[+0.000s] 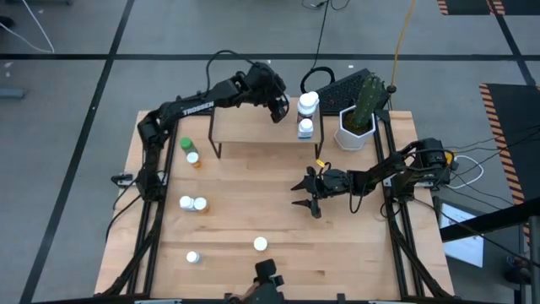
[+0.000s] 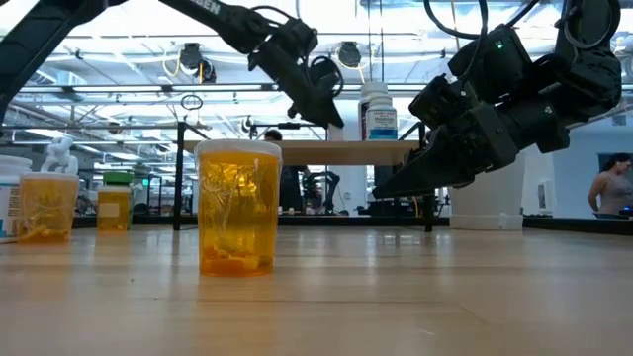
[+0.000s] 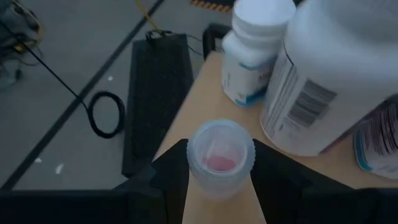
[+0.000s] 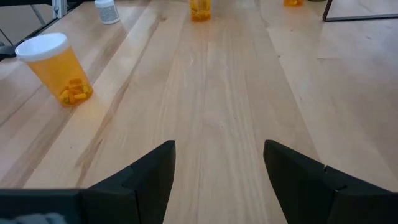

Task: Pick and place medicine bottles onto shelf by color
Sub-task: Put the transparent medicine bottle on the shelf, then put the bottom orange medicine bottle on the shelf

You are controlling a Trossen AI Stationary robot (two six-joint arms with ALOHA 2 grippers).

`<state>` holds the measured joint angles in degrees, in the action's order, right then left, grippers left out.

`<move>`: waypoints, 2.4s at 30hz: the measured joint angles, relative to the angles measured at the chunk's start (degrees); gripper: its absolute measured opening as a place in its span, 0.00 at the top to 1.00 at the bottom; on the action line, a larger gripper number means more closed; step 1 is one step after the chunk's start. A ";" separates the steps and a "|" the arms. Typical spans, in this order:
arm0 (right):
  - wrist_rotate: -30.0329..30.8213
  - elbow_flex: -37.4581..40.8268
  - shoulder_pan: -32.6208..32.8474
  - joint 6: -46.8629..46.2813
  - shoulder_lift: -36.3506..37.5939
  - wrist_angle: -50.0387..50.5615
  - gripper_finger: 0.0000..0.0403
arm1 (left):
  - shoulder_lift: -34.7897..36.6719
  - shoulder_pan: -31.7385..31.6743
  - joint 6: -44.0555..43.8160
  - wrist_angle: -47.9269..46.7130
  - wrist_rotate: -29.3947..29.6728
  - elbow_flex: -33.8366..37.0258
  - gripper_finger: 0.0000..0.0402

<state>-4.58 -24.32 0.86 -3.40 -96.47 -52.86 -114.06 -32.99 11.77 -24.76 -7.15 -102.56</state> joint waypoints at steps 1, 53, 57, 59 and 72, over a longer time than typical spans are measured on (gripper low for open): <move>0.00 0.00 0.00 0.00 0.00 0.00 0.41 | 0.00 -0.08 0.06 -0.41 -0.29 0.04 0.61; 1.84 -7.73 5.27 9.99 0.02 3.78 0.41 | 15.61 25.03 -14.14 -31.41 27.24 19.68 0.42; 1.70 -8.20 5.09 9.60 0.02 2.44 0.41 | 15.61 30.60 -17.44 -29.33 29.67 23.78 0.45; 1.60 -8.20 5.09 9.20 0.02 1.23 0.41 | 15.61 33.13 -19.05 -29.26 31.75 24.98 0.46; 1.37 -8.22 4.76 9.47 0.02 -3.66 0.41 | 28.15 44.13 -32.99 -23.41 43.71 37.38 0.47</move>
<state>-3.21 -32.53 5.62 6.07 -96.44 -56.52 -85.91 11.15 -21.22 -48.17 36.56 -65.18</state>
